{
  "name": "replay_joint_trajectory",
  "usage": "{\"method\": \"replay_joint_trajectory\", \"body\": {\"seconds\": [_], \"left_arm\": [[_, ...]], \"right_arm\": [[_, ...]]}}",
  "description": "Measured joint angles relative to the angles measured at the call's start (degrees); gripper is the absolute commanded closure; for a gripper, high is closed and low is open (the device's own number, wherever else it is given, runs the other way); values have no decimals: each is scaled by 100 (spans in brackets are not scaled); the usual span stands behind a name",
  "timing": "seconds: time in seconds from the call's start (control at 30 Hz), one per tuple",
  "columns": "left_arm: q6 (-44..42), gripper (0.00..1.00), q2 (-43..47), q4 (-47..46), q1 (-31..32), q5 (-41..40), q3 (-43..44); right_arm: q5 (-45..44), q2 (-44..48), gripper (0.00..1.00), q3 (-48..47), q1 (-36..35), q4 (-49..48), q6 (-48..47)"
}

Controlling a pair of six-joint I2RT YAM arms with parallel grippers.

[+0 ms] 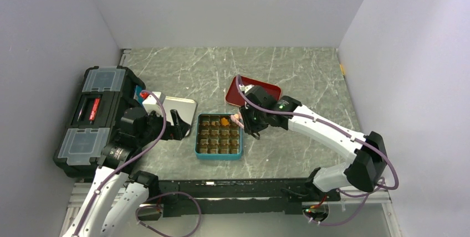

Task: Pack the cookies

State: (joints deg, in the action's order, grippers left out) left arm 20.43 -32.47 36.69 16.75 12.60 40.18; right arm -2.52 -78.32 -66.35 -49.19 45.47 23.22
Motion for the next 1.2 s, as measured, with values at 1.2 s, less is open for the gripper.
{"method": "replay_joint_trajectory", "body": {"seconds": [1.2], "left_arm": [[0, 1, 2, 0, 0, 2, 0]], "right_arm": [[-175, -450, 83, -164, -42, -9, 105]]}}
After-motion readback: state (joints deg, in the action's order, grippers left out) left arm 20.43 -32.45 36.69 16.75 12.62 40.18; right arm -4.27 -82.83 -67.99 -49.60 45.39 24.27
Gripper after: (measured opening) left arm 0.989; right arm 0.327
